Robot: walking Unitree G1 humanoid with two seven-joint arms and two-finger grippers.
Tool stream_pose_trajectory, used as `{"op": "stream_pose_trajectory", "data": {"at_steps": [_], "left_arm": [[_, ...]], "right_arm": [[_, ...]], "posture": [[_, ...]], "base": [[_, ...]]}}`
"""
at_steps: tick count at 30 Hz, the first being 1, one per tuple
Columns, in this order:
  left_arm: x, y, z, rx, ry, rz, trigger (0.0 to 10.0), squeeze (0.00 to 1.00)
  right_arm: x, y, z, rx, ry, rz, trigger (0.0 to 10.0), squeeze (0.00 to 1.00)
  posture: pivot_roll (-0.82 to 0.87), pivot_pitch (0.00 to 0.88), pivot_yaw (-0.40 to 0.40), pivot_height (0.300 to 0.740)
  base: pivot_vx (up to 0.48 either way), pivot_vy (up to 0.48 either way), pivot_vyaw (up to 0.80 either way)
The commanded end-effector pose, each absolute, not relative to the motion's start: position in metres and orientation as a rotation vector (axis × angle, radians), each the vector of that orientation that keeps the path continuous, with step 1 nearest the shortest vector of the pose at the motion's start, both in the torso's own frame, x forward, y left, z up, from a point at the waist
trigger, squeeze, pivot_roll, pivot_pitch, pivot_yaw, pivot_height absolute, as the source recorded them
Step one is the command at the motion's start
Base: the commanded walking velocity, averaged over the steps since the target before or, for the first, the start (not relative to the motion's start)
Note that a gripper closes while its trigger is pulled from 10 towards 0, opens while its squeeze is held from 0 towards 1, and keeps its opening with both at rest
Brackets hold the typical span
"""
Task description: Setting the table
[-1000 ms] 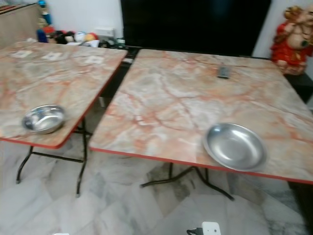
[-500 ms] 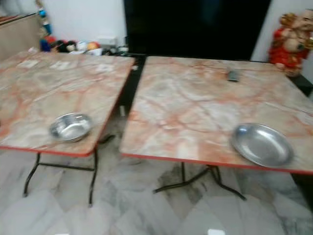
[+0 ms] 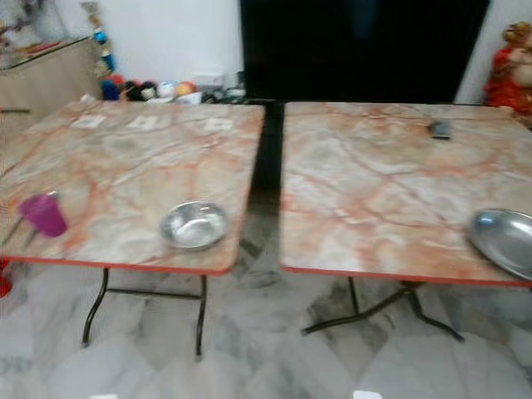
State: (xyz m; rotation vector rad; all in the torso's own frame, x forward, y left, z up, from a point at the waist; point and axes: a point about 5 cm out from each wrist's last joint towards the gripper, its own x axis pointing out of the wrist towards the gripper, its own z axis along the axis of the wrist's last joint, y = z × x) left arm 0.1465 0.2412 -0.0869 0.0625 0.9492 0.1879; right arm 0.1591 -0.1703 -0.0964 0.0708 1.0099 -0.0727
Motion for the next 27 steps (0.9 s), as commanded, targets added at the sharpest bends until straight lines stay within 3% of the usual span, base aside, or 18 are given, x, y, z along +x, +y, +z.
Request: {"op": "stream_pose_trajectory", "data": {"at_steps": [1,11,27], "left_arm": [[0.1483,0.2347,-0.0881,0.042,0.951,0.178,10.0,0.0],[0.1509,0.2346,-0.0871,0.041,0.943,0.18,10.0,0.0],[0.1571,0.2341,-0.0843,0.043,0.915,0.176,10.0,0.0]], "right_arm": [[0.158,-0.1815,-0.0957,0.058,1.009,-0.104,10.0,0.0],[0.1599,-0.181,-0.095,0.057,1.003,-0.101,10.0,0.0],[0.1577,-0.188,-0.0949,0.044,1.004,-0.094,10.0,0.0]], "posture": [[0.0,0.0,-0.004,0.74],[0.0,0.0,-0.005,0.74],[0.01,0.048,-0.021,0.74]], "base": [[0.0,0.48,0.0],[0.0,0.48,0.0],[0.0,0.0,0.0]]}}
